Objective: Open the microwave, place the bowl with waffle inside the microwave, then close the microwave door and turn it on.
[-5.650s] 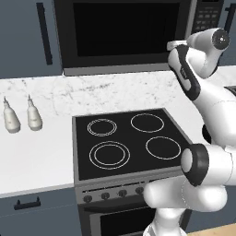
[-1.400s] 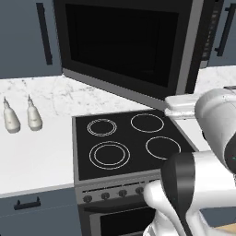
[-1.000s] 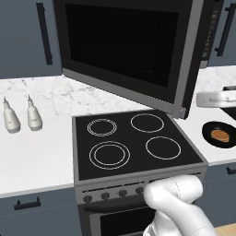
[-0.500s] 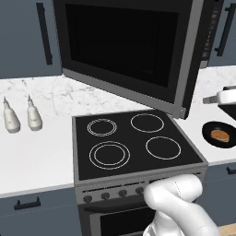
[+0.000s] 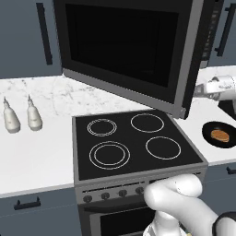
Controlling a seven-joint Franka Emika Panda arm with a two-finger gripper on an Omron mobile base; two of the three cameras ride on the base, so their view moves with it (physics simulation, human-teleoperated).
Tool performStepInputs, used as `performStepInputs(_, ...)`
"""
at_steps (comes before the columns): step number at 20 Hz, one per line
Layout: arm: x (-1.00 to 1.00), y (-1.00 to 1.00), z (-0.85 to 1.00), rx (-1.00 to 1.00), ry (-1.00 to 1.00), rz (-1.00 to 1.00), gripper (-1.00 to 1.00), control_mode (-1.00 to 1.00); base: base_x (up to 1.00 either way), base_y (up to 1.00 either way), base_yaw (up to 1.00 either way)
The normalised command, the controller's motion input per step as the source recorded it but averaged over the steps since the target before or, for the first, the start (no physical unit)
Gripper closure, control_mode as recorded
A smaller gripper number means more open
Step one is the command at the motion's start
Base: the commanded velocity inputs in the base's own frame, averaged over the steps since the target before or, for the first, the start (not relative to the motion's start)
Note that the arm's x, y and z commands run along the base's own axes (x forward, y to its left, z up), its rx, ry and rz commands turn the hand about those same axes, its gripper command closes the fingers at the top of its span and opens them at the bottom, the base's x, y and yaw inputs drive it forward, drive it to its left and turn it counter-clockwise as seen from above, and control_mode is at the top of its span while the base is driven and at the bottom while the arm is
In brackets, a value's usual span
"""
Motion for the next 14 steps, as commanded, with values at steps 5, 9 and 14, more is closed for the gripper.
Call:
performStepInputs(5, 0.17, 0.68, 0.14, 0.06, 0.0, 0.09, -1.0, -1.0, 0.0, 0.0, 0.0)
performStepInputs(9, -0.34, 1.0, 0.22, -0.05, -0.08, 0.12, -1.0, -1.0, 0.0, 0.0, 0.0)
performStepInputs(14, -0.9, 1.0, 0.36, -0.12, -0.29, 0.18, -1.0, -1.0, 0.0, 0.0, 0.0)
